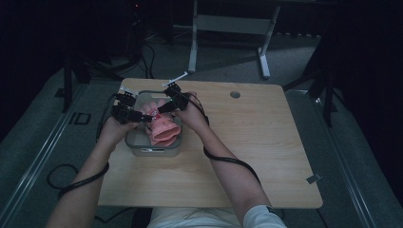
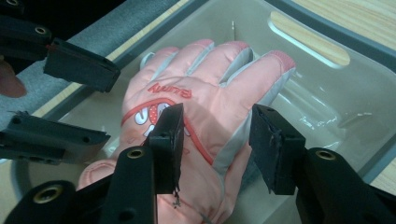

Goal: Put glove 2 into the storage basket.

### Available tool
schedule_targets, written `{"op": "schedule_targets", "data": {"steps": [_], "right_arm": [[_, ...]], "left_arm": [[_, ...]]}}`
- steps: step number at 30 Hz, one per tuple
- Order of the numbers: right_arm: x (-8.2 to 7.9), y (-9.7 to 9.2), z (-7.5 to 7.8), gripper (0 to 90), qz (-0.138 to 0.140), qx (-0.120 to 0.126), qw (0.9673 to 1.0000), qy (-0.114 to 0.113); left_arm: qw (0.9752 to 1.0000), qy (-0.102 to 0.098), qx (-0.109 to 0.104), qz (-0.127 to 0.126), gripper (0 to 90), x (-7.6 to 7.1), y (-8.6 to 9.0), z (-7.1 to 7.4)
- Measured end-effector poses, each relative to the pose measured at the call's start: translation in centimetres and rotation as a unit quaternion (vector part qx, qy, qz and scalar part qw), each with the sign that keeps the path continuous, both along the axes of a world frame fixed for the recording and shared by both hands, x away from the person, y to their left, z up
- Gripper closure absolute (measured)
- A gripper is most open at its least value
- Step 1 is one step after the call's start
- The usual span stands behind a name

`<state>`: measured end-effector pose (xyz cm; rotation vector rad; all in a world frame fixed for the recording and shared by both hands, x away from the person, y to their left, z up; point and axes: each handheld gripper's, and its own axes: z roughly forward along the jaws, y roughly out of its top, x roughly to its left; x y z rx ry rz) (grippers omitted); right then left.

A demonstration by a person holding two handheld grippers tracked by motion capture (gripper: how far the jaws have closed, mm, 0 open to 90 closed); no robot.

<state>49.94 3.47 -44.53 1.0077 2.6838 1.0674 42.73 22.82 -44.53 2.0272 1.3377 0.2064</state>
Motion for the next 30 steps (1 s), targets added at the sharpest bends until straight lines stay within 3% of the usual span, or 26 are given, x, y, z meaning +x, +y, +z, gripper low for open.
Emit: {"op": "schedule_targets", "data": {"steps": [4, 7, 15, 19, 26, 30], "right_arm": [[-0.4, -0.5, 0.9, 54.4, 0.009, 0.008, 0.9999, -0.008], [-0.7, -0.8, 1.3, 54.1, 0.015, 0.014, 0.9997, -0.012], [-1.4, -1.5, 1.6, 53.2, 0.023, 0.013, 0.9995, -0.017], [-1.6, -1.9, 1.6, 52.4, 0.023, 0.015, 0.9995, -0.018], [-2.3, -2.8, 1.8, 51.0, 0.028, 0.014, 0.9992, -0.027], [-2.5, -3.3, 2.0, 50.0, 0.029, 0.02, 0.9989, -0.03]], "left_arm": [[0.9998, -0.021, -0.001, -0.001, 41.2, -0.4, -0.4, 0.6], [0.9992, -0.033, -0.022, -0.01, 41.2, -0.9, -0.7, 0.9], [0.9975, -0.068, -0.01, -0.017, 41.6, -2.1, -1.7, 1.1], [0.9967, -0.077, -0.013, -0.021, 41.7, -2.7, -2.3, 1.1], [0.995, -0.095, 0.001, -0.031, 43.1, -3.4, -3.2, 1.1], [0.9939, -0.102, -0.02, -0.037, 43.1, -3.7, -3.7, 1.0]]}}
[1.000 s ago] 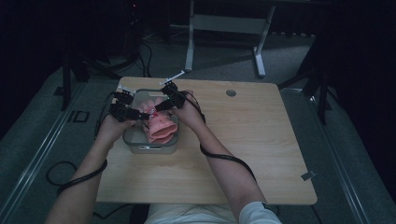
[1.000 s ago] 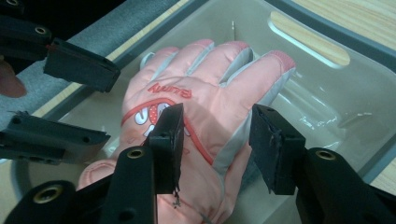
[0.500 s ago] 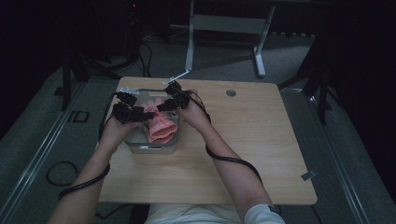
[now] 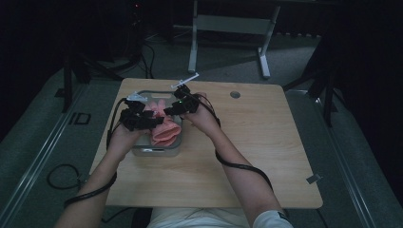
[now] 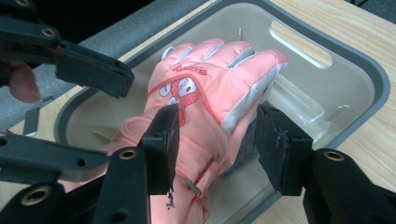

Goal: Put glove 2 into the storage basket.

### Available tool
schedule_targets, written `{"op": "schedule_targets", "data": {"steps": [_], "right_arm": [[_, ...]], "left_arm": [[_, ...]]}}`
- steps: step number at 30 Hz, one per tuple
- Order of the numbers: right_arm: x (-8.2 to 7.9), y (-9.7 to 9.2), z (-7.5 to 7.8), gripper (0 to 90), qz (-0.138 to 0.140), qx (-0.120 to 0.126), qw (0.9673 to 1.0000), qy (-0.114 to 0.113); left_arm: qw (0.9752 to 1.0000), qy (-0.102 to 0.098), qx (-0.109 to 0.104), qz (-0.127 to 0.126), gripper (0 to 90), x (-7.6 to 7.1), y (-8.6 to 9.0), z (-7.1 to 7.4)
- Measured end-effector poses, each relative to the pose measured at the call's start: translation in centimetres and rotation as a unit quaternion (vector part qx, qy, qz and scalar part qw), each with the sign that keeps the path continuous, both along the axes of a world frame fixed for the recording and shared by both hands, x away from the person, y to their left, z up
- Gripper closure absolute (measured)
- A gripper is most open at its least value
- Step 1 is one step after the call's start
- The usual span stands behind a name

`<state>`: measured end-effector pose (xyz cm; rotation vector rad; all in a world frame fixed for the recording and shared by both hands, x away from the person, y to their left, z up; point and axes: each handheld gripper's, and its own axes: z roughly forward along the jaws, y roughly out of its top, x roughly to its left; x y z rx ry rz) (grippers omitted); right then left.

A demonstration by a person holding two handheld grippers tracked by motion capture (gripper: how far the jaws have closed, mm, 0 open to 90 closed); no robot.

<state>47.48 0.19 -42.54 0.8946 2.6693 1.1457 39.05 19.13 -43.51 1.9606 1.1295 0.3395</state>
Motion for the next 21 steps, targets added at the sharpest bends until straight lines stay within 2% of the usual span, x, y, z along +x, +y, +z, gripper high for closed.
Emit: {"op": "schedule_targets", "data": {"steps": [4, 8, 17, 18, 20, 21], "right_arm": [[-0.4, -1.0, 0.1, 44.9, -0.001, 0.002, 1.0, -0.007], [-0.6, -2.3, 0.1, 44.7, -0.014, 0.0, 0.9998, -0.011], [-1.2, -4.1, 0.2, 41.9, -0.023, 0.009, 0.9995, -0.018], [-1.2, -4.1, 0.2, 41.9, -0.023, 0.009, 0.9995, -0.018], [-1.5, -4.6, -0.2, 40.3, -0.023, 0.003, 0.9995, -0.022], [-1.5, -4.6, -0.2, 40.3, -0.023, 0.003, 0.9995, -0.022]], "left_arm": [[0.9999, -0.008, 0.007, -0.008, 41.8, -0.6, -0.9, 0.0], [0.9999, -0.009, 0.001, -0.013, 40.9, -1.0, -1.5, 0.2], [0.999, -0.036, 0.007, -0.027, 40.7, -2.0, -3.4, 0.5], [0.9987, -0.042, 0.011, -0.029, 40.7, -2.2, -3.6, 0.5], [0.9975, -0.055, 0.033, -0.03, 39.7, -2.8, -4.3, 0.6], [0.9974, -0.058, 0.031, -0.03, 39.7, -3.0, -4.4, 0.6]]}}
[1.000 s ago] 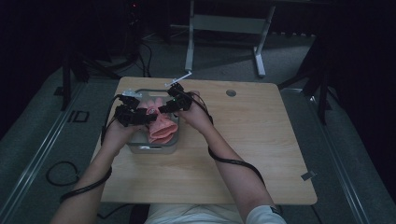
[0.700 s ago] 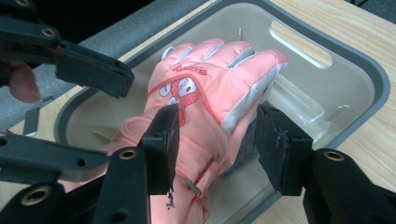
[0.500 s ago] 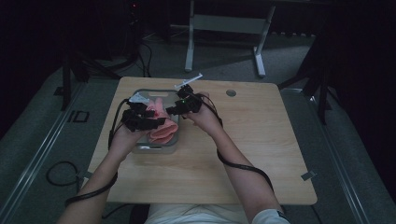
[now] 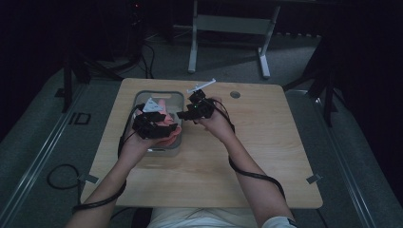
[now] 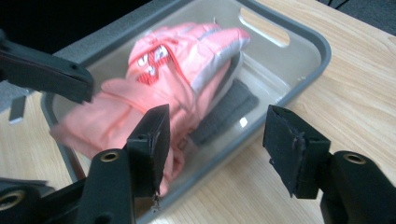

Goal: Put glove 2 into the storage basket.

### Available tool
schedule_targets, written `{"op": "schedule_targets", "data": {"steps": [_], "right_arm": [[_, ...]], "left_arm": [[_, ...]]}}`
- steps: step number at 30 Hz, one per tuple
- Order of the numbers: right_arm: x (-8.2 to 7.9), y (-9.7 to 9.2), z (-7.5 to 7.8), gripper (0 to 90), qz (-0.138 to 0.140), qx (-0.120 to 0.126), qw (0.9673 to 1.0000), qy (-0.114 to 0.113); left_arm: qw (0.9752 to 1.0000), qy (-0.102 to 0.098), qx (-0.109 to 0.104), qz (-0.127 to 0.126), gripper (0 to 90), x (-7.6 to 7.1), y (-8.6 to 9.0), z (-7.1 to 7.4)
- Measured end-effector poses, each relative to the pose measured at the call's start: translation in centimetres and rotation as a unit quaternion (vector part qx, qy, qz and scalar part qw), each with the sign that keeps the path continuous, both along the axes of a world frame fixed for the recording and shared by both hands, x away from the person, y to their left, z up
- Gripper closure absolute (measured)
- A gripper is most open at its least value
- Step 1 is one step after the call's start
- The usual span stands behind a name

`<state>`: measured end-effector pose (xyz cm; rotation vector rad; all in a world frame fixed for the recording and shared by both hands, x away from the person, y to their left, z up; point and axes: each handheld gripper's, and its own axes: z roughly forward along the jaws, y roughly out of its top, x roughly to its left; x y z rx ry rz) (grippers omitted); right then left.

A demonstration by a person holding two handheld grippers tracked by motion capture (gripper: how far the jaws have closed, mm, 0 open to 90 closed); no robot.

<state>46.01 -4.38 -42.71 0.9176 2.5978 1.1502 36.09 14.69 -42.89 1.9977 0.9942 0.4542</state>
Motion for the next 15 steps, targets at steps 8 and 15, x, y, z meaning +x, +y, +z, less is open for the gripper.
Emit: {"op": "schedule_targets", "data": {"steps": [8, 15], "right_arm": [[-0.3, -1.2, -0.8, 33.9, -0.005, 0.005, 1.0, 0.004], [-0.6, -2.3, -1.1, 25.3, -0.006, 0.006, 1.0, 0.001]], "left_arm": [[0.9994, 0.012, -0.008, -0.03, 34.7, -0.6, -1.4, -0.4], [0.9973, 0.024, -0.016, -0.068, 19.4, -0.8, -2.7, -1.1]]}}
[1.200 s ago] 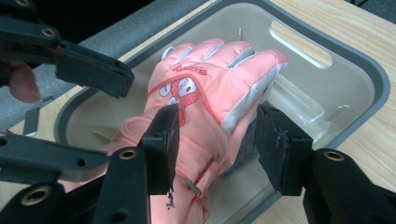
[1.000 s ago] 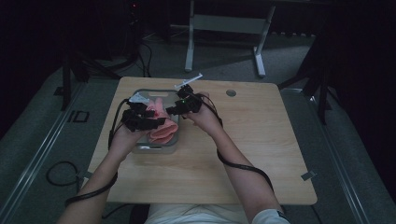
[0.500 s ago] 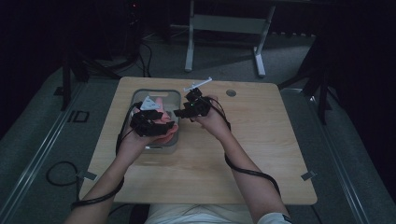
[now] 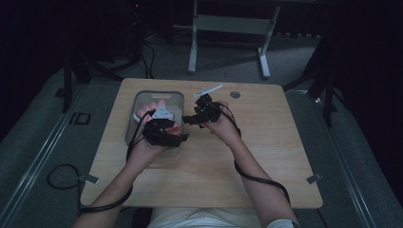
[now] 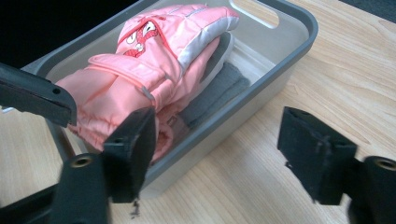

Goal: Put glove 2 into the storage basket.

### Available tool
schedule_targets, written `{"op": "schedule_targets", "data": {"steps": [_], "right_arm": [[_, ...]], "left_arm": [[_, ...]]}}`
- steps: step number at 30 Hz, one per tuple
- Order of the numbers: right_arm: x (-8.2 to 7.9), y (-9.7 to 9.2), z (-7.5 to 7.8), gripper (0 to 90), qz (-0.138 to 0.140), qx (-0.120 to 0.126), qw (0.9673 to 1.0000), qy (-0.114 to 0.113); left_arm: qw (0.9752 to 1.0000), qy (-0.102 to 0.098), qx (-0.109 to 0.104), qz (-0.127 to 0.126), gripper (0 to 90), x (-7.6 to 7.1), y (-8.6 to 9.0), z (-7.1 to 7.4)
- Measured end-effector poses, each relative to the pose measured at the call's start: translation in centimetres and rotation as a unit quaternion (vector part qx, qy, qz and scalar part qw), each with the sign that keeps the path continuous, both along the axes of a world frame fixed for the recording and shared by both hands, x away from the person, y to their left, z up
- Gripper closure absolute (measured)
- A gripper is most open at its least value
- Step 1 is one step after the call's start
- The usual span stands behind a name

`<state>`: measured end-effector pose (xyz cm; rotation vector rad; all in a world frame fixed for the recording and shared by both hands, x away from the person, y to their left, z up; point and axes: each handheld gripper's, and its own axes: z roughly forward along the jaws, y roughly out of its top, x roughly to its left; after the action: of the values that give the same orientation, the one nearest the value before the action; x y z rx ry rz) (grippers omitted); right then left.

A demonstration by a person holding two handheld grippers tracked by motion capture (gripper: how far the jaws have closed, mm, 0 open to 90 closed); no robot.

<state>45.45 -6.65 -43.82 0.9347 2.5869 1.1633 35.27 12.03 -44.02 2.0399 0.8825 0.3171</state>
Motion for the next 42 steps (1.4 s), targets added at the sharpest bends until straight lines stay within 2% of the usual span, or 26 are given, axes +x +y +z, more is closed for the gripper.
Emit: {"op": "schedule_targets", "data": {"steps": [2, 4, 6, 8, 12, 15, 19, 22, 32, 37, 42], "right_arm": [[0.0, -0.3, -0.2, 22.0, 0.002, -0.003, 1.0, -0.001], [-0.1, -0.6, -0.6, 20.0, 0.005, -0.004, 1.0, -0.001], [-0.2, -0.8, -0.9, 19.3, 0.004, -0.008, 0.9999, -0.005], [-0.3, -0.9, -1.2, 19.2, 0.002, -0.01, 0.9999, -0.005], [-0.2, -1.5, -1.8, 18.3, -0.001, -0.008, 1.0, 0.001], [-0.2, -2.0, -2.2, 18.2, -0.007, -0.008, 0.9999, 0.0], [-0.1, -2.8, -2.8, 18.1, -0.015, -0.009, 0.9998, -0.002], [-0.1, -3.3, -3.5, 17.4, -0.017, -0.012, 0.9998, 0.001], [-0.3, -5.2, -4.8, 15.4, -0.038, -0.013, 0.9992, -0.004], [-0.7, -6.5, -6.1, 15.0, -0.041, -0.015, 0.999, -0.005], [-1.1, -7.2, -7.0, 14.1, -0.049, -0.023, 0.9985, -0.01]], "left_arm": [[0.9999, -0.003, 0.01, -0.008, 15.4, -0.2, -0.4, -0.1], [0.9998, -0.012, 0.017, -0.003, 14.0, -0.3, -0.8, -0.3], [0.9998, -0.011, 0.017, 0.001, 8.7, -0.4, -1.0, -0.4], [0.9997, -0.022, 0.012, 0.005, 4.1, -0.4, -1.1, -0.6], [0.9991, -0.04, 0.0, 0.012, 2.7, -0.7, -1.3, -1.0], [0.9991, -0.042, -0.002, 0.004, 2.7, -1.0, -1.5, -1.1], [0.9985, -0.051, 0.016, -0.007, 2.7, -1.3, -2.3, -1.4], [0.9988, -0.042, 0.016, -0.017, 2.7, -1.4, -2.9, -1.9], [0.9981, -0.044, 0.024, -0.036, 2.7, -2.1, -4.0, -3.2], [0.9974, -0.041, 0.032, -0.05, 2.7, -2.6, -4.9, -4.2], [0.9973, -0.032, 0.022, -0.062, 2.7, -2.8, -5.5, -5.3]]}}
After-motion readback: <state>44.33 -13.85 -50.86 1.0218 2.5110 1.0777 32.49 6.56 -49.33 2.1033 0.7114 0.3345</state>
